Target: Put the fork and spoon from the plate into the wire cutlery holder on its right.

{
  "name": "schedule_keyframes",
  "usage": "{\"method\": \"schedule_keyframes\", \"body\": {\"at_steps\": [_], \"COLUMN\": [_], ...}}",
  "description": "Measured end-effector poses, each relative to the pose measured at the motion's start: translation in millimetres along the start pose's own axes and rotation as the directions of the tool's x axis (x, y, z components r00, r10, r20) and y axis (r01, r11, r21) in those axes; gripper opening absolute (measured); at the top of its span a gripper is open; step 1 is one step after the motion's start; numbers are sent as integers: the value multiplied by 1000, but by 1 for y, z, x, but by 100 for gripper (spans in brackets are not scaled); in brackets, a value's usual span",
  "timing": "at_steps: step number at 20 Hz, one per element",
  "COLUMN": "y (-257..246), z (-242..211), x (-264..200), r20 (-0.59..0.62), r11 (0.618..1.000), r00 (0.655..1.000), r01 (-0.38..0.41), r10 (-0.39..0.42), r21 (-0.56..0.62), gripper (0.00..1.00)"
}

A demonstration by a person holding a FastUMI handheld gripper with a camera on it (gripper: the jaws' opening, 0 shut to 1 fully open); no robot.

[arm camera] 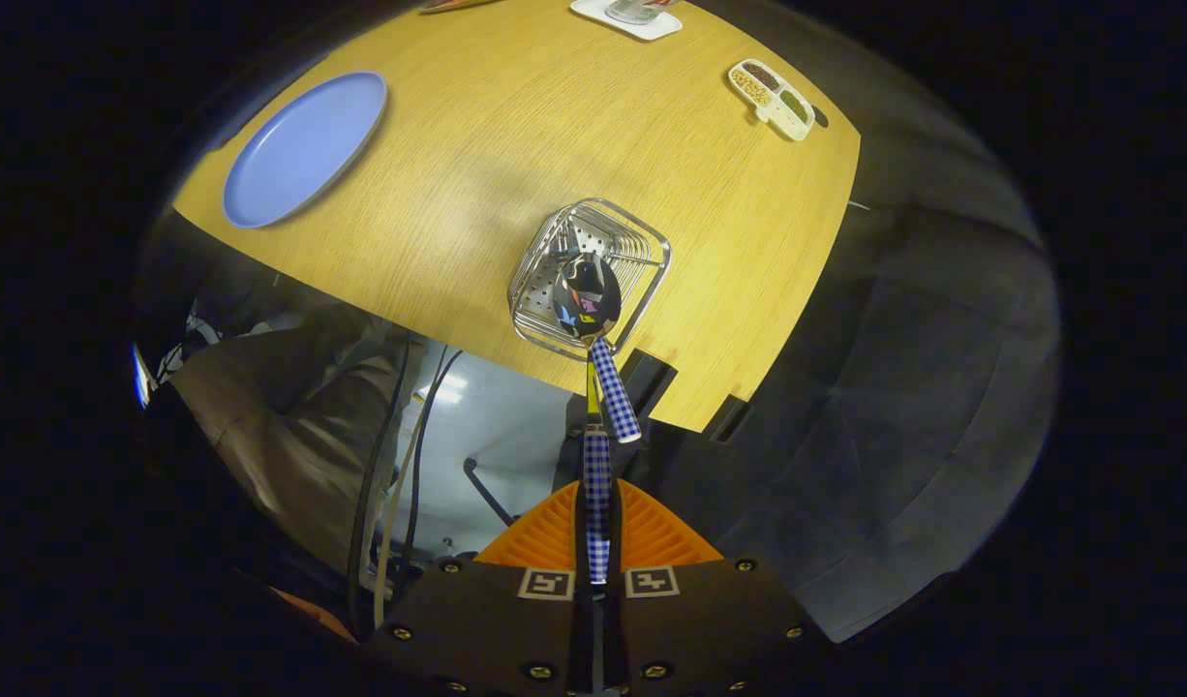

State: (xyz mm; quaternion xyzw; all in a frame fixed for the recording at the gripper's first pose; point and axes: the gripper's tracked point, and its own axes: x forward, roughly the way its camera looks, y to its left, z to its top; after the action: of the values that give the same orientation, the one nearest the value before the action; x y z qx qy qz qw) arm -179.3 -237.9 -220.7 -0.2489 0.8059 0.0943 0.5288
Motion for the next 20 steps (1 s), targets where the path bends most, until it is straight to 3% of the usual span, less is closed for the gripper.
{"method": "schedule_keyframes", "body": {"at_steps": [11, 20], "y": [-10, -10], "z": [38, 61], "x": [24, 15], "r20": [-141, -112], "r11": [998, 995], "r00": [990, 994], "r01": [-6, -16], "r10": [-3, 5], "r21": [-64, -96], "gripper": [6, 16]}}
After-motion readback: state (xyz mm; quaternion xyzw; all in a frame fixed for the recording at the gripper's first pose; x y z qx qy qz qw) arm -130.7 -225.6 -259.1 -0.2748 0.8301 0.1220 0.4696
